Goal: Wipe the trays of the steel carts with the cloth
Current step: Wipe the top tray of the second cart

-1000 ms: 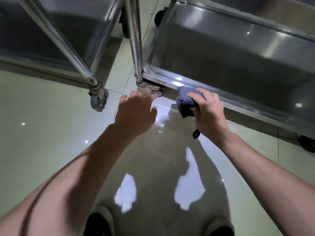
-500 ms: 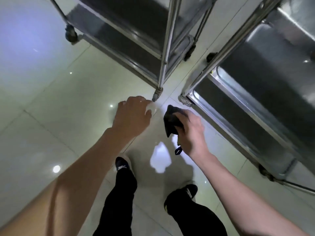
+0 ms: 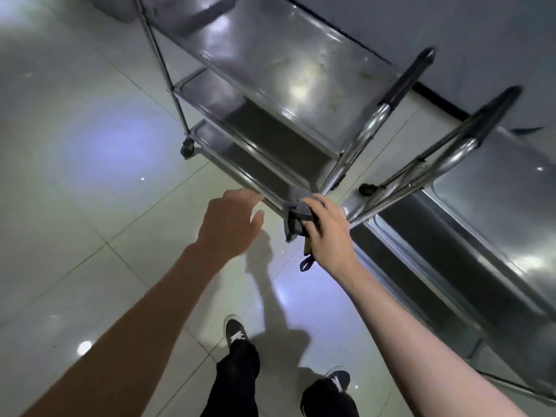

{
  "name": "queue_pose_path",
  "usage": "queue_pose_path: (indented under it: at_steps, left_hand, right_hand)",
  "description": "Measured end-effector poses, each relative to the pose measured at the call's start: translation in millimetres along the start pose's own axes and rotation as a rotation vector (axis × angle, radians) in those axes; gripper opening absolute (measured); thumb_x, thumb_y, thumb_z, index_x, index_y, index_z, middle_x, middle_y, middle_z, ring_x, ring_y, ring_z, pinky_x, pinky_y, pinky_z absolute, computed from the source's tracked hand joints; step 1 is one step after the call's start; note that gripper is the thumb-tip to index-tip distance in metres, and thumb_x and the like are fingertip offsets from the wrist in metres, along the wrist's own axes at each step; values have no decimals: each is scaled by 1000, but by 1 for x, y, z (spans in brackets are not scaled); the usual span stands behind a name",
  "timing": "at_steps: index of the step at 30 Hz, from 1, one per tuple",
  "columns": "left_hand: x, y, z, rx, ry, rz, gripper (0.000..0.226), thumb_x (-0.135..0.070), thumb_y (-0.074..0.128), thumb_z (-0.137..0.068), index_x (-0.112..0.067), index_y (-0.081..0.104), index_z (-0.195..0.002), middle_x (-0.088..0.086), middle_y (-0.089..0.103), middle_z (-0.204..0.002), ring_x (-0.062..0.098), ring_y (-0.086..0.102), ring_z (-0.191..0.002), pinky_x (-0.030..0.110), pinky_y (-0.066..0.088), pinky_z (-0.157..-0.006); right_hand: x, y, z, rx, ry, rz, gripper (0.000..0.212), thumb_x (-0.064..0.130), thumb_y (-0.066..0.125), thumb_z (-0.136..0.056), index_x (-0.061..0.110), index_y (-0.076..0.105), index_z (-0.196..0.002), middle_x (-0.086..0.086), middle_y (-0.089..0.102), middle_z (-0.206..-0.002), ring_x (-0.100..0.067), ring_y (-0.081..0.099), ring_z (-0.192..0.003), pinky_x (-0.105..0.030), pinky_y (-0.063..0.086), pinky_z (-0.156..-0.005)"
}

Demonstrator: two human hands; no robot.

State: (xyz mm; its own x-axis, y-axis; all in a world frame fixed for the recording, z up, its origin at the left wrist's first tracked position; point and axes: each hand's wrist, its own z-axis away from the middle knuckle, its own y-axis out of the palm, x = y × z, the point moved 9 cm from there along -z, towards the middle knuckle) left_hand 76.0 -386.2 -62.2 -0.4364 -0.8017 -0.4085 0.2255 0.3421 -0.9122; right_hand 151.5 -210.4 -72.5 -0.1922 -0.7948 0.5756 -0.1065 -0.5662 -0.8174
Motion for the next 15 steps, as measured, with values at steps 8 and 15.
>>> queue_pose_path:
  at_steps: [8,15]
  left_hand:
    - [21,-72,-2,-34,8,106,38,-33,54,-100,-24,62,-135,-4,59,-138,19,50,-130,37,40,-105]
    - [19,-116,-33,-120,74,161,36,-31,58,-98,-21,65,-131,-3,63,-132,21,54,-124,38,43,-101]
  right_hand:
    - [76,-51,-6,-107,29,-135,39,7,58,-95,20,60,-131,3,52,-138,-21,43,-129,-35,32,-113]
    - [114,-67,-63,-144,-28,-134,39,11,58,-96,22,58,-133,5,53,-138,-22,44,-129,-41,34,-112]
